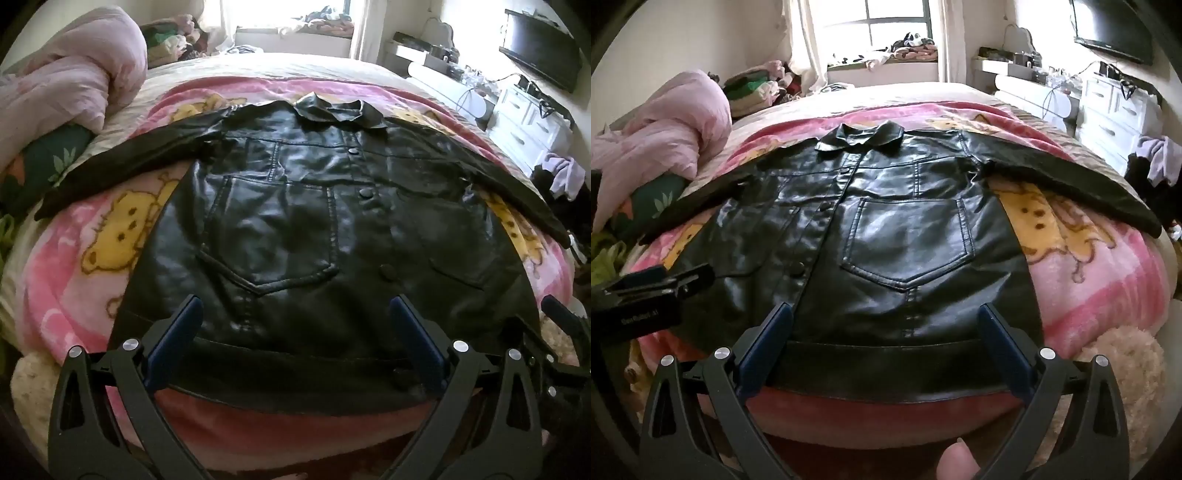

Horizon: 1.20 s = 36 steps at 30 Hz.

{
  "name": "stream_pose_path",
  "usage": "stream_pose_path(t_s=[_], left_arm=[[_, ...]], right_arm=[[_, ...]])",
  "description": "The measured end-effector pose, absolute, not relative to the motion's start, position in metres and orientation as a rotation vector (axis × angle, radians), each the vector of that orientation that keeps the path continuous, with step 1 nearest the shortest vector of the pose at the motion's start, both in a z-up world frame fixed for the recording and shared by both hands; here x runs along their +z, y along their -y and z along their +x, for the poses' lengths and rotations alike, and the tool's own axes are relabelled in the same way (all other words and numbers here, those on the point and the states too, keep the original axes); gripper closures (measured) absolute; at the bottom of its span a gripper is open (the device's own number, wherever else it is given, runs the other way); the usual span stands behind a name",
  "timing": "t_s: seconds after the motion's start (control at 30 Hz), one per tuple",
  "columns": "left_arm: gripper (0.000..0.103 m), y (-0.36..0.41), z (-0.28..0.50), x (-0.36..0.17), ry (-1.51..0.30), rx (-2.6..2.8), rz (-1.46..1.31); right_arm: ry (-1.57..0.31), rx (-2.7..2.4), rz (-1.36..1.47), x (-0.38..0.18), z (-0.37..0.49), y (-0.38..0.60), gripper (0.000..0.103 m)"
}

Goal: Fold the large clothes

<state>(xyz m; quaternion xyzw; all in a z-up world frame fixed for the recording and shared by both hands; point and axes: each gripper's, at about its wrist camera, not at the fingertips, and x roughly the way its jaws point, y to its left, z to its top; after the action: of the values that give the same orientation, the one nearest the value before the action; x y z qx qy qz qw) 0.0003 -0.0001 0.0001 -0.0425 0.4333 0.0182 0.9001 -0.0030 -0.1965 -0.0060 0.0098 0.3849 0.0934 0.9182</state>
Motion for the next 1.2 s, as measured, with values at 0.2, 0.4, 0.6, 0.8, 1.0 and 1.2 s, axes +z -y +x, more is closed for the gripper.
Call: stream_pose_path(t_s=[0.2,0.4,0.6,0.8,1.0,1.2], left_arm=[[0.009,0.009,0.004,-0.003,-0.891,0.042,-0.071],[0.009,0.008,0.005,-0.004,-0.894,0.037,-0.076],[0.009,0.004,0.004,-0.003,-0.894,0.034,-0.079],[0.009,0.005,0.002,-0.002,-0.891,0.035,-0.078],[0.009,0.005,0.002,-0.002,-0.889,0.035,-0.076],[0.009,0.002,0.003,0.001,-0.892,0.031,-0.077]], right_arm=[[-0.787,0.188,0.026,-0.005,-0.002,0.196,0.004],[-0.790,0.183,0.022,-0.002,-0.003,0.195,0.004],[-0.796,0.185,0.026,-0.005,-0.002,0.196,0.004],[-0.804,0.189,0.027,-0.005,-0.002,0.195,0.004],[-0.794,0.187,0.030,-0.004,-0.002,0.195,0.004],[-0.792,0.187,0.028,-0.003,-0.002,0.195,0.004]])
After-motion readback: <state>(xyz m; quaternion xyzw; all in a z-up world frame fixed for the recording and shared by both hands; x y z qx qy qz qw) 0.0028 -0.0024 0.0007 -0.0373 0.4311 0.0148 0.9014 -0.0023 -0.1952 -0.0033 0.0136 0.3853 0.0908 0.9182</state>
